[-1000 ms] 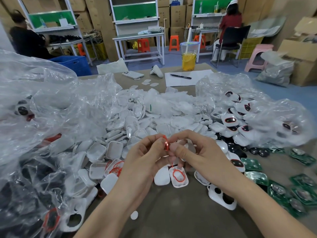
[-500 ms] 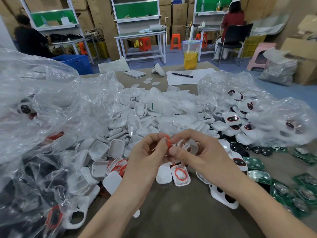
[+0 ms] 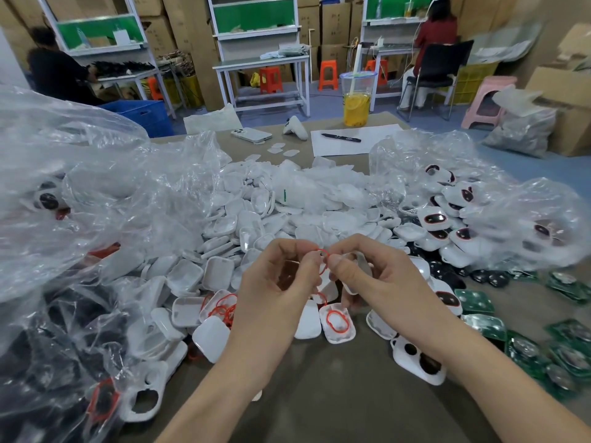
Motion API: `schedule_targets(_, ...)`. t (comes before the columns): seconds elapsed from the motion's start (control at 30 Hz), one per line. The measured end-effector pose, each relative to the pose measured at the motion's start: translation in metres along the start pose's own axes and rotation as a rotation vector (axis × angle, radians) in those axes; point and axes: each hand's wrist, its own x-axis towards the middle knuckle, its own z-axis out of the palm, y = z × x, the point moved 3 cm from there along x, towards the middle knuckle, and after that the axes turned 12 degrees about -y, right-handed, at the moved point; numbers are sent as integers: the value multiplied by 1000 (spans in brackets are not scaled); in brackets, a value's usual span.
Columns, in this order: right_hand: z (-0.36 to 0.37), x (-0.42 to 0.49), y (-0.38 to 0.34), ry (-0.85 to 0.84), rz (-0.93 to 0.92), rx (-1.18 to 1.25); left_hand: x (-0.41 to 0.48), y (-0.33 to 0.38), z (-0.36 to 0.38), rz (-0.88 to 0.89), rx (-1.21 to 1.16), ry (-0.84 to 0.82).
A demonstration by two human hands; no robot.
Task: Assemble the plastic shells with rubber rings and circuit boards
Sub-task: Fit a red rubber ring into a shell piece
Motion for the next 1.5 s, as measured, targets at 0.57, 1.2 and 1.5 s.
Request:
schedule_targets(0.57, -9, 1, 3, 49, -70, -379, 6, -8, -3, -224, -392, -231)
schedule_targets(1.2, -4, 6, 11, -40, 93, 230, 2, -4, 0, 53, 60, -25)
schedule_targets(1.5, 4, 7, 14, -67, 31, 274, -1, -2, 2, 233, 433, 1)
